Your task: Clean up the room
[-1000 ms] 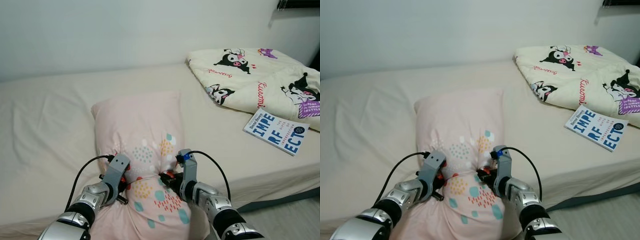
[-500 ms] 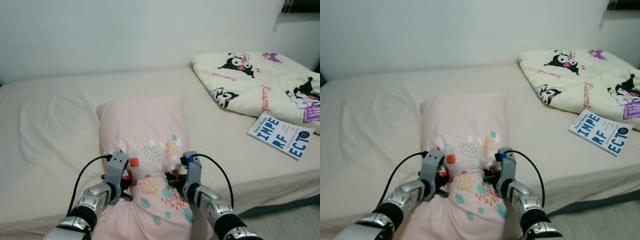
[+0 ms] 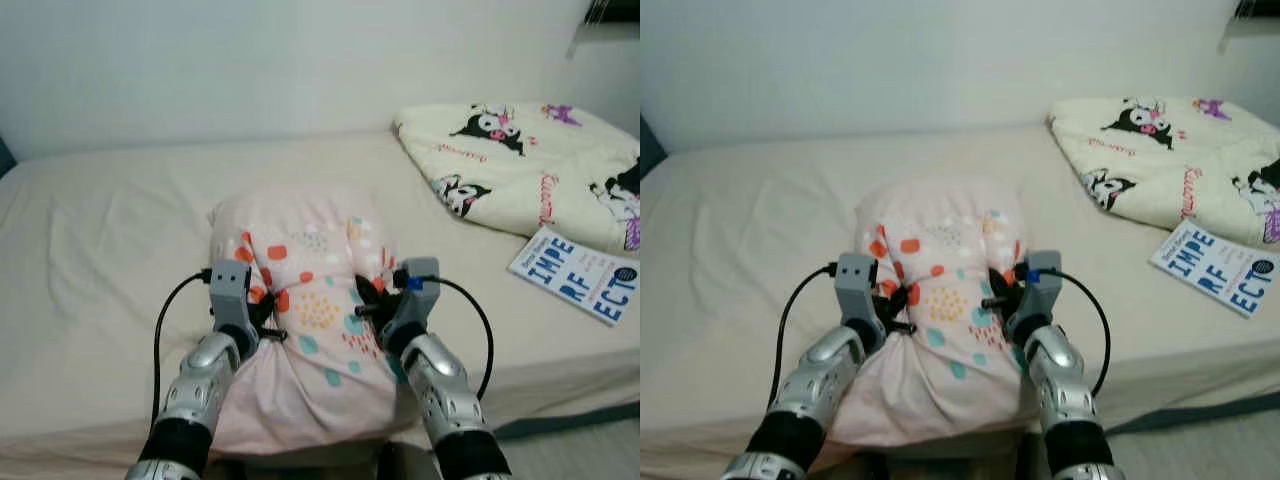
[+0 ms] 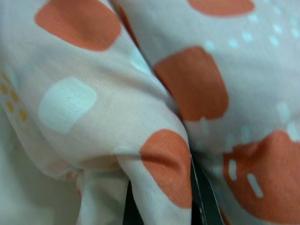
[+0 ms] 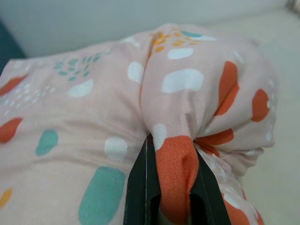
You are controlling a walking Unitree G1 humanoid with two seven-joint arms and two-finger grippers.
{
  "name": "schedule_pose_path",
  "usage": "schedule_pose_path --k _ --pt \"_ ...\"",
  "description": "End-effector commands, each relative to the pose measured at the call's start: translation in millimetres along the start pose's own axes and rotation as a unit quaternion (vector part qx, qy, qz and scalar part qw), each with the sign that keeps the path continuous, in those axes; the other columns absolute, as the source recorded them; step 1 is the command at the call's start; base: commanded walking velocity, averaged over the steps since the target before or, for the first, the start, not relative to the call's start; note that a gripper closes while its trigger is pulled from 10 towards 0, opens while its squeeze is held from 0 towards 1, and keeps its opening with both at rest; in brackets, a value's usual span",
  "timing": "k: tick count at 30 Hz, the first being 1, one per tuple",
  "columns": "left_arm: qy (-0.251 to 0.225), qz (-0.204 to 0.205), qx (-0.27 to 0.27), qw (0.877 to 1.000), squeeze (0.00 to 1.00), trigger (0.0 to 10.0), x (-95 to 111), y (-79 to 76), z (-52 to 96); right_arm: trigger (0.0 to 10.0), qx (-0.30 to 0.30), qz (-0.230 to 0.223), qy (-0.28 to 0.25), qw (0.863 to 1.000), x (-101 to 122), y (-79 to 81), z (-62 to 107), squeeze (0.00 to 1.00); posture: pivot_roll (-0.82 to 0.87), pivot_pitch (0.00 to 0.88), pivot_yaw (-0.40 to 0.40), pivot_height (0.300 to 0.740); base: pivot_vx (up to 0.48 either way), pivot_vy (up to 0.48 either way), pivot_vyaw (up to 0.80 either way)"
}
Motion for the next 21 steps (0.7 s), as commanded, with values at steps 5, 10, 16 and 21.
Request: schedule_pose_path --k 5,10,16,21 --pt "-0.027 -0.033 0.009 0.999 0.0 10.0 18 -23.6 -7.7 10.0 0.015 0.038 -0.035 0.999 13 23.0 -5.4 0.0 0.05 0.0 -0.042 0.583 0.0 0.0 0.0" --pt "-0.063 -0.052 0.016 0.997 0.0 10.0 31 -26.2 -5.7 10.0 0.012 0.068 -0.03 0.997 10 25.8 0.8 0.0 0.05 0.0 -0.041 0.583 0.0 0.0 0.0" --pt "-0.129 -0.042 0.033 0.99 0.0 10.0 56 -20.5 4.9 10.0 -0.034 0.075 -0.032 0.996 11 12.0 4.5 0.0 0.05 0.0 -0.032 0.603 0.0 0.0 0.0" --pt "-0.14 -0.055 0.023 0.988 0.0 10.0 59 -22.8 10.0 10.0 -0.043 0.078 -0.031 0.996 9 9.6 5.6 0.0 0.05 0.0 -0.029 0.628 0.0 0.0 0.0"
Point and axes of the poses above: a point about 5 cm out from each wrist's last joint towards the gripper, its own z axis pointing back from the gripper into the wrist, its own x axis along the axis of the wrist's last joint, y = z × x, the point moved 5 cm from there along -z, pointing out of the wrist towards the gripper, and after that the axes turned 8 degrees about z, right-handed, at the moved point
